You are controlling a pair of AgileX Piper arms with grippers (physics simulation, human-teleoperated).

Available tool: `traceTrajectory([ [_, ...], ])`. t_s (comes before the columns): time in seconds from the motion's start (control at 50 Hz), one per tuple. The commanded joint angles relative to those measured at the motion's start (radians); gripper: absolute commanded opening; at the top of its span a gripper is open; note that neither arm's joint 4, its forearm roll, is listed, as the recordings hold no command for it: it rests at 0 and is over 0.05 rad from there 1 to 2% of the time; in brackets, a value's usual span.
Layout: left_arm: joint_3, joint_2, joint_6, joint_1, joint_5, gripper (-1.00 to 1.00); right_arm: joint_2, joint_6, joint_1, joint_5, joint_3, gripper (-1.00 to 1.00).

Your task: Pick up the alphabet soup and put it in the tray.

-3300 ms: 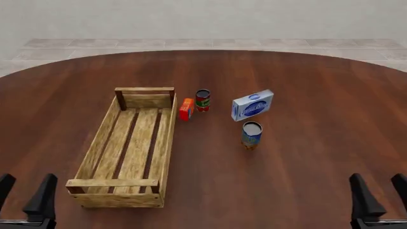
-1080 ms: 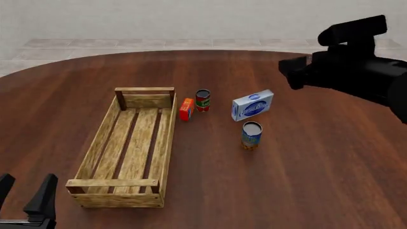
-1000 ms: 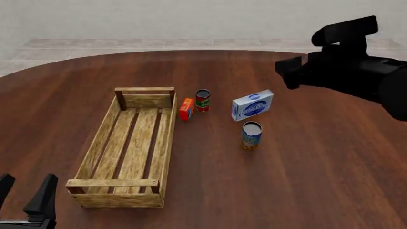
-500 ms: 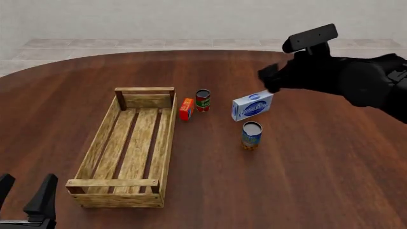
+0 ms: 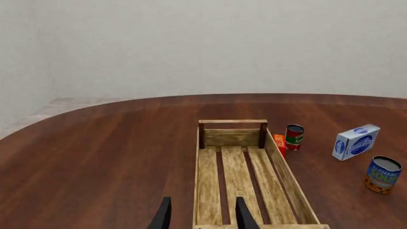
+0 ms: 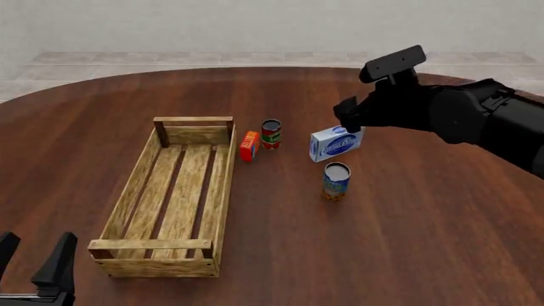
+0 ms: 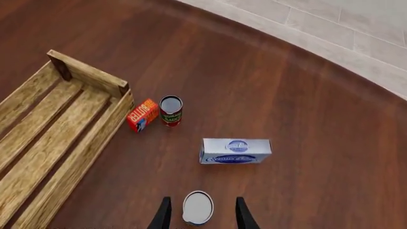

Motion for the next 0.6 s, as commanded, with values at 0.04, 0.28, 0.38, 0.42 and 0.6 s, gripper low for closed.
traceTrajectory([
  [0.04,0.000,0.000,0.000,0.000,0.000,1.00,0.031,-0.012,0.001,-0.009,0.000,1.00],
  [0.28,0.000,0.000,0.000,0.000,0.000,1.00,0.063,-0.007,0.013,-0.026,0.013,1.00],
  [0.38,0.000,0.000,0.000,0.000,0.000,1.00,0.075,-0.007,0.018,-0.029,0.011,1.00],
  [0.42,0.000,0.000,0.000,0.000,0.000,1.00,0.082,-0.009,0.020,-0.031,0.010,1.00],
  [0.6,0.000,0.000,0.000,0.000,0.000,1.00,0.099,-0.011,0.020,-0.044,0.021,1.00],
])
